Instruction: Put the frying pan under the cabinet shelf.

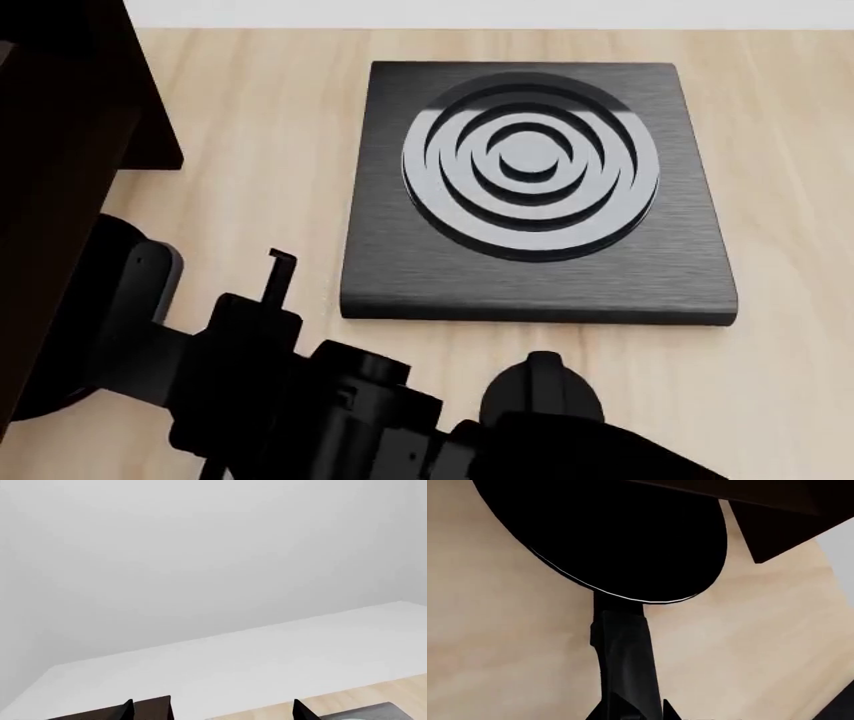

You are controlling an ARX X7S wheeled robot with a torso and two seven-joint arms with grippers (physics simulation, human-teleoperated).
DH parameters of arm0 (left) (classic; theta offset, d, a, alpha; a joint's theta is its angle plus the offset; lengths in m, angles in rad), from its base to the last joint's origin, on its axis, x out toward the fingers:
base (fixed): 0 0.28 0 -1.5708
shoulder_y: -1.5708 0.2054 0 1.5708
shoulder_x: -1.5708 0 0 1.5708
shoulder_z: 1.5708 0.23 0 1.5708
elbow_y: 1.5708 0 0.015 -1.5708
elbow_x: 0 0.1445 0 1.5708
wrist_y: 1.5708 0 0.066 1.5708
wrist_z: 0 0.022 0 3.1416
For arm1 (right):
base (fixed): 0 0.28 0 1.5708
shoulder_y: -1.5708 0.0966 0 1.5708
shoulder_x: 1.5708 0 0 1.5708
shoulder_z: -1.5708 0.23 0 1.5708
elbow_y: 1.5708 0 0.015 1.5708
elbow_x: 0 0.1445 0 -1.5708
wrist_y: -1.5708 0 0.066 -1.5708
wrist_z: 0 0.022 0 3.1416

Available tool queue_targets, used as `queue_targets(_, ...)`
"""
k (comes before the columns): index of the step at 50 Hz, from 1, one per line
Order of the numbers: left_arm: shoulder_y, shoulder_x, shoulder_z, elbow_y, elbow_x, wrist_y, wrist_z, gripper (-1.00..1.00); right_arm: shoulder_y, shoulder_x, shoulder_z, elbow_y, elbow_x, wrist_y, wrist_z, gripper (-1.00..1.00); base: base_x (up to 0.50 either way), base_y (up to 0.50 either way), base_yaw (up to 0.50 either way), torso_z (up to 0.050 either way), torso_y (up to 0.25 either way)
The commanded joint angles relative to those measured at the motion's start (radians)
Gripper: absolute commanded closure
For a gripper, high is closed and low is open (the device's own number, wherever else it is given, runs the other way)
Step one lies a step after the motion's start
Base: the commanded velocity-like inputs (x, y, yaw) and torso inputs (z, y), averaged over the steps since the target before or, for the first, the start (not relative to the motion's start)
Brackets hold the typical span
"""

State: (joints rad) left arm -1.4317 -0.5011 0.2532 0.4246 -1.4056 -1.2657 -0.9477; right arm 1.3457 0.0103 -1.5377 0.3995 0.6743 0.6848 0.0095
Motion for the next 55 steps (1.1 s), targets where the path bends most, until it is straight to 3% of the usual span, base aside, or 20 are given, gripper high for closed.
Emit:
queue_targets(1,0.003,-0.003,0.000,0.022,0.019,0.011,0.011,-1.00,-0.002,-0.010,-0.011,0.063,0.032,-0.076,0.055,1.00,0.00,0.00,0.00,0.010,0.000)
queue_targets(27,-0.010,-0.017,0.001,0.024,-0.018,0.012,-0.016,-1.00,-0.071,-0.010,-0.009,0.149,-0.028,-0.131,-0.016,1.00,0.00,0.00,0.00,0.000,0.000)
queue_targets(28,-0.010,-0.016,0.003,0.024,-0.017,0.013,-0.016,-1.00,-0.072,-0.010,-0.009,0.151,-0.030,-0.132,-0.016,-1.00,0.00,0.00,0.00,0.000,0.000)
queue_targets(55,-0.024,-0.019,0.007,0.032,-0.059,0.018,-0.052,-1.00,-0.052,-0.009,-0.005,0.072,-0.027,-0.083,0.051,-1.00,0.00,0.00,0.00,0.000,-0.001)
